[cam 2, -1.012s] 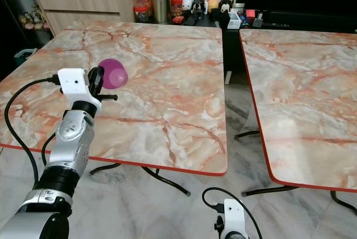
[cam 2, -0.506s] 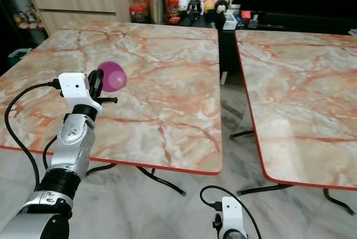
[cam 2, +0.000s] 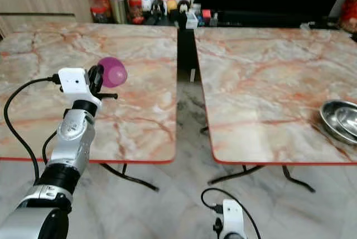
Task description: Setting the table
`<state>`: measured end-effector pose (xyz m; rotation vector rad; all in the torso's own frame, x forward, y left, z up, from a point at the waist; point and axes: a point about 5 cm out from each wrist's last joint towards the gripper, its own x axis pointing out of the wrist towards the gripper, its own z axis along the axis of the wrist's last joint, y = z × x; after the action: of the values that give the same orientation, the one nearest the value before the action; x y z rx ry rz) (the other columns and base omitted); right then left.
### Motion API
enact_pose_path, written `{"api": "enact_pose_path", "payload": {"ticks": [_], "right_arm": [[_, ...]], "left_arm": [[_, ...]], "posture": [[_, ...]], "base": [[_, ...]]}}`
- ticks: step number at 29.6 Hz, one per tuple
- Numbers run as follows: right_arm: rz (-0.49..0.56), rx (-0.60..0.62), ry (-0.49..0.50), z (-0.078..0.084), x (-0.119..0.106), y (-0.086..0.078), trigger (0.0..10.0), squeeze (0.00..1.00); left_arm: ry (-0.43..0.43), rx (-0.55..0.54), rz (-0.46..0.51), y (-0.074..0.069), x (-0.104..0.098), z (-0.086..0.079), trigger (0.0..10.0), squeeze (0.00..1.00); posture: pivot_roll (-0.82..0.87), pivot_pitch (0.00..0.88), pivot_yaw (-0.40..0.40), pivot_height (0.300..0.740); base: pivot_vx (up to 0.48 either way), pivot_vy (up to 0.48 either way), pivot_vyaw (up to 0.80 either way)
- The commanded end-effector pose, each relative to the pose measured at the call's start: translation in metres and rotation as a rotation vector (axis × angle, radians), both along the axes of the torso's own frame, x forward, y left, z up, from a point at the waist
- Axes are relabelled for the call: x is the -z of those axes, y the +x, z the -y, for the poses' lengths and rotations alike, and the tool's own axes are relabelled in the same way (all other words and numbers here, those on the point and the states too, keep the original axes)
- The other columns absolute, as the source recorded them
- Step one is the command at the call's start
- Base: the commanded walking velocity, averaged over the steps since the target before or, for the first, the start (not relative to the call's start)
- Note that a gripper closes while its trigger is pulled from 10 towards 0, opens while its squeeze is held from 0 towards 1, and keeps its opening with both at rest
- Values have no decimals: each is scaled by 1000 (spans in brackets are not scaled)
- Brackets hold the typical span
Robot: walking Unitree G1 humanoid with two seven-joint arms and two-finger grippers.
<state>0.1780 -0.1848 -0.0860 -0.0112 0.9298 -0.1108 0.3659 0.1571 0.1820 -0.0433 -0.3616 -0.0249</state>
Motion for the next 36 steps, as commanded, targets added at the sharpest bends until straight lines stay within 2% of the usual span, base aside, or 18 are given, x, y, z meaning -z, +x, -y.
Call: {"api": "enact_pose_path", "payload": {"ticks": [1, 7, 11, 36], "right_arm": [[14, 7, -7, 3, -2, 4, 10000, 0], [30, -14, -7, 2, -3, 5, 10000, 0], [39, -14, -34, 4, -4, 6, 10000, 0], [34, -3, -26, 7, -4, 6, 10000, 0]], "left_arm": [[16, -1, 23, 1, -7, 0, 10000, 0], [12, -8, 25, 2, -8, -1, 10000, 0], [10, -4, 26, 3, -8, 0, 10000, 0], [10, 20, 23, 3, -8, 3, 10000, 0]], "posture": [[61, 0, -32, 740], [58, 0, -30, 740], [57, 0, -31, 740], [51, 0, -33, 740]], "base": [[0, -420, 0], [0, -415, 0], [0, -403, 738], [0, -397, 0]]}}
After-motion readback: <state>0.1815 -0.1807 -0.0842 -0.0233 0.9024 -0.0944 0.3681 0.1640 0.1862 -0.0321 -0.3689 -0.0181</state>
